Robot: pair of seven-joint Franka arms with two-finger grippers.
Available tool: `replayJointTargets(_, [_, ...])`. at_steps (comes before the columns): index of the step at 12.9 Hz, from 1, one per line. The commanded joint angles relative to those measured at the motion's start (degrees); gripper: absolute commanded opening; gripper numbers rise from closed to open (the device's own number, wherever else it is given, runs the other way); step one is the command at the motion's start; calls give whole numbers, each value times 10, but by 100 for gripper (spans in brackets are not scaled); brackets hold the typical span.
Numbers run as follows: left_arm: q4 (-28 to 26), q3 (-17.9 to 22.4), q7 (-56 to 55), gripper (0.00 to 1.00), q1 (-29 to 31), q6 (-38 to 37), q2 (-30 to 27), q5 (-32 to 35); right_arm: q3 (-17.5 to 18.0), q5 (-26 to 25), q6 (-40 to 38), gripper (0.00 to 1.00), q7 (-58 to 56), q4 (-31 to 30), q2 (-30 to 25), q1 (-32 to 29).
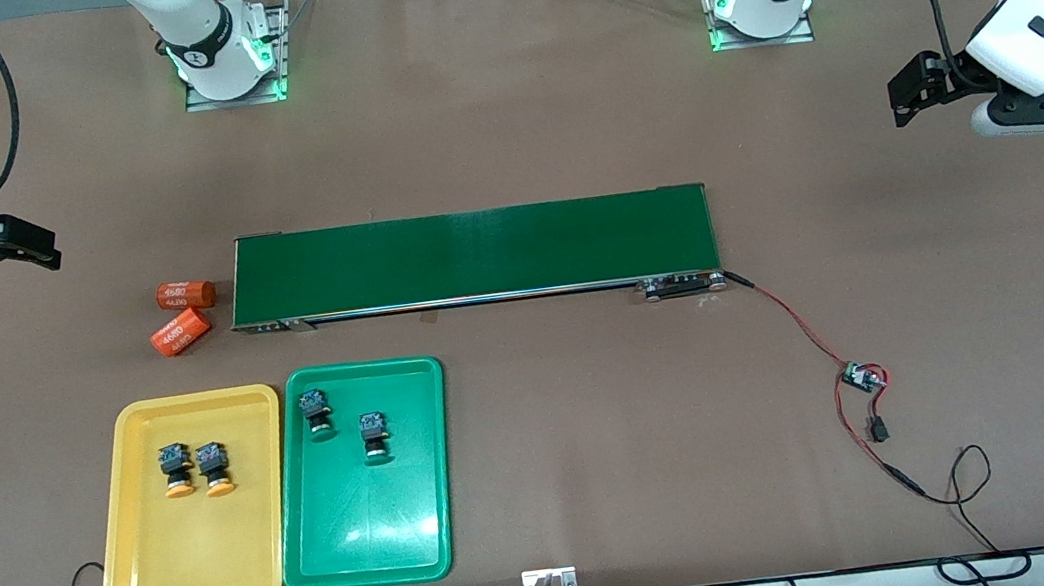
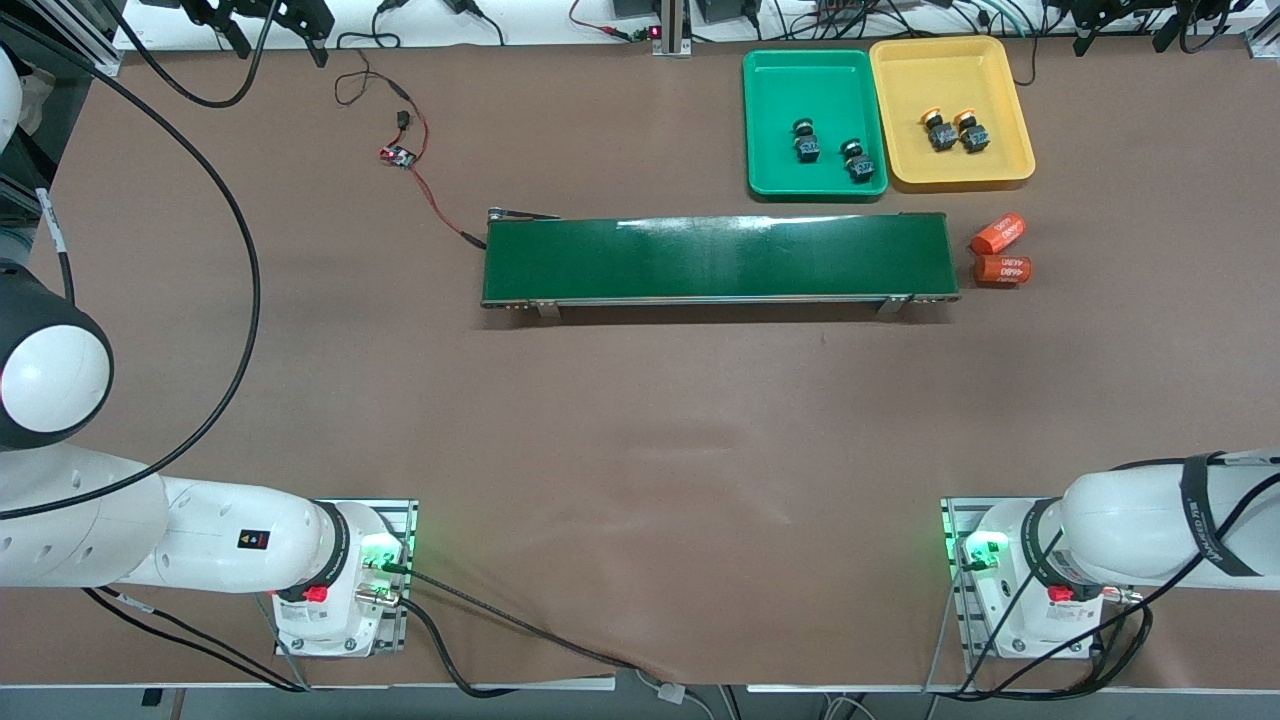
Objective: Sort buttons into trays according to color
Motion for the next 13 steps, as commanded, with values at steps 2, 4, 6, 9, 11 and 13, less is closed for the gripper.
replayJointTargets(2, [11,1,-2,100,-1,-13,0,11,3,8,-11,100,-17,26,15,-5])
replayJointTargets(4, [11,0,-3,100,-1,-13,0,11,4,4,-12,100,-17,27,16,-1])
replayJointTargets(6, [11,0,-3,100,-1,-13,-1,11,5,4,-13,100,-18,27,16,-1])
replayJointTargets(9, [11,-1,-3,100,-1,-13,-1,11,4,5,-13,100,-18,27,17,0])
replayJointTargets(11, [11,0,-3,100,-1,-13,0,11,5,5,-13,100,-18,27,17,0])
replayJointTargets(13, [11,0,-3,100,-1,-13,0,11,6,12,-11,100,-13,27,17,1])
